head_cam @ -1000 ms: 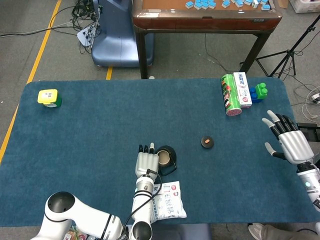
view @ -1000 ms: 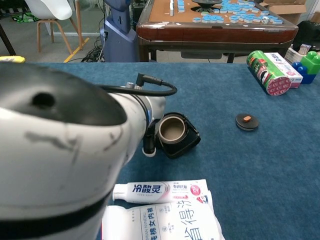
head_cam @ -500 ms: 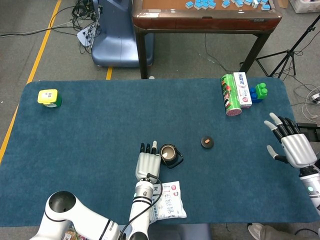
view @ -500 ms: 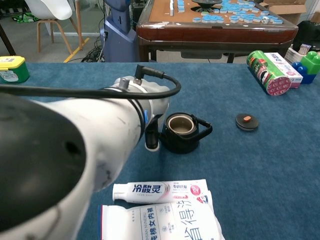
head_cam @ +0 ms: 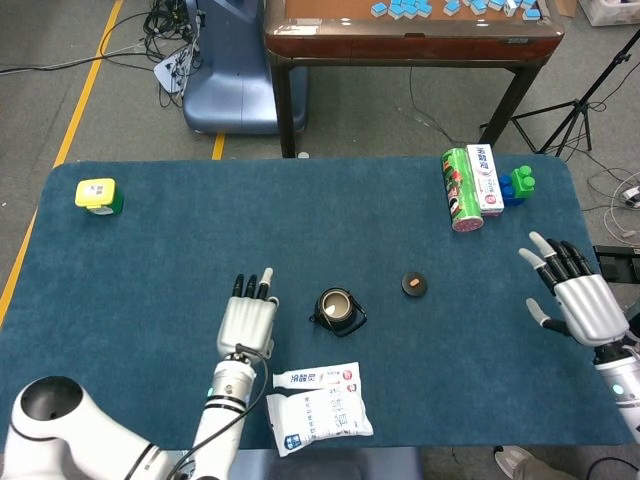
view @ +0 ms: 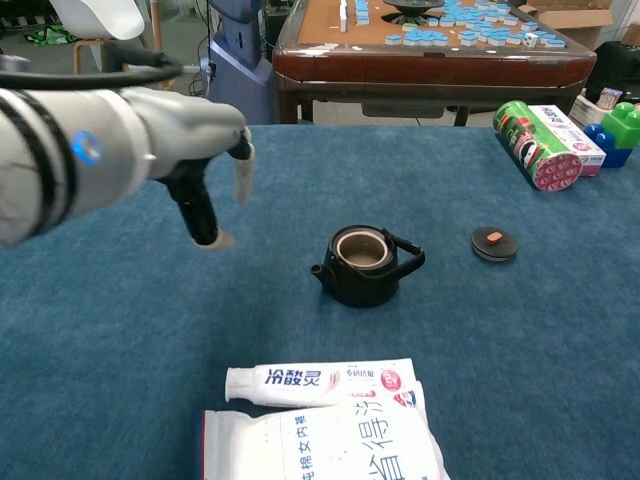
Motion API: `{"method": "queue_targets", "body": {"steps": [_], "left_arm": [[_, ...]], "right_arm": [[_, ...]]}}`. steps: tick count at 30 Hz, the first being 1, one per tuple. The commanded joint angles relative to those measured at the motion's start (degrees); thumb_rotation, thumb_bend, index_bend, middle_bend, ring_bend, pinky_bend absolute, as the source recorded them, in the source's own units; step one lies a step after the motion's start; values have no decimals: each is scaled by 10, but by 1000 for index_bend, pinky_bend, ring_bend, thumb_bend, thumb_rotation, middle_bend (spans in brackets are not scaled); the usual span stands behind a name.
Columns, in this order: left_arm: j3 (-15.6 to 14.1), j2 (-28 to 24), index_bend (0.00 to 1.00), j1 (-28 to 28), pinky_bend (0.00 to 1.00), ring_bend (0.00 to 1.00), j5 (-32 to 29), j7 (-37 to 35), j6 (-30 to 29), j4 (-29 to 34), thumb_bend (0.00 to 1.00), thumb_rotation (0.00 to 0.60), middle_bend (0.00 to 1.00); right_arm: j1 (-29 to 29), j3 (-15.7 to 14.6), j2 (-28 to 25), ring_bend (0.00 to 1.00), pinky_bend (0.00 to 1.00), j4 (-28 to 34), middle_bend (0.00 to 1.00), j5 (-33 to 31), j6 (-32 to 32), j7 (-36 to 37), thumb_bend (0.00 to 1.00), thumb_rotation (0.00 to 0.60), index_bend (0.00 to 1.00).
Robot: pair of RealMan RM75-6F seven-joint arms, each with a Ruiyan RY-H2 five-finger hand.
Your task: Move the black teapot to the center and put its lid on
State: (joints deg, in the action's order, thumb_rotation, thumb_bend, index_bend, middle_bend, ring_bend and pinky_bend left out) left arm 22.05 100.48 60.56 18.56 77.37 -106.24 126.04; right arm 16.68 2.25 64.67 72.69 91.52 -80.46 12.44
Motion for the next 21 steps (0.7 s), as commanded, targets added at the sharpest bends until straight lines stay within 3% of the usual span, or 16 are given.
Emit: {"method": "queue_targets", "body": {"steps": [1,4,13,16,21], "left_arm": [[-53,-69,374,-50,0,0,50,-39,-9,65,256,600,0],[-100,-118,375,-84,0,0,98,-78,7,90,256,600,0],[-271,-270,376,-188,0,0,318,-243,94,90,256,600,0],[-298,-318,375,-213,0,0,367,-301,119,75,256,600,0],[-294,-375,375,-236,0,0,401,-386,151,30,256,600,0]], "right_arm": [[-5,-1,-18,0,0,41,0,-2,0,-34,407,600,98],[-4,-1,-22,0,0,64,0,-9,13,-51,407,600,98],[11,3,-22,0,0,98,0,-33,63,-90,407,600,98],[20,5,-19,0,0,103,0,-44,85,-99,407,600,98],[31,11,-15,0,0,116,0,-58,107,-121,407,600,98]]}}
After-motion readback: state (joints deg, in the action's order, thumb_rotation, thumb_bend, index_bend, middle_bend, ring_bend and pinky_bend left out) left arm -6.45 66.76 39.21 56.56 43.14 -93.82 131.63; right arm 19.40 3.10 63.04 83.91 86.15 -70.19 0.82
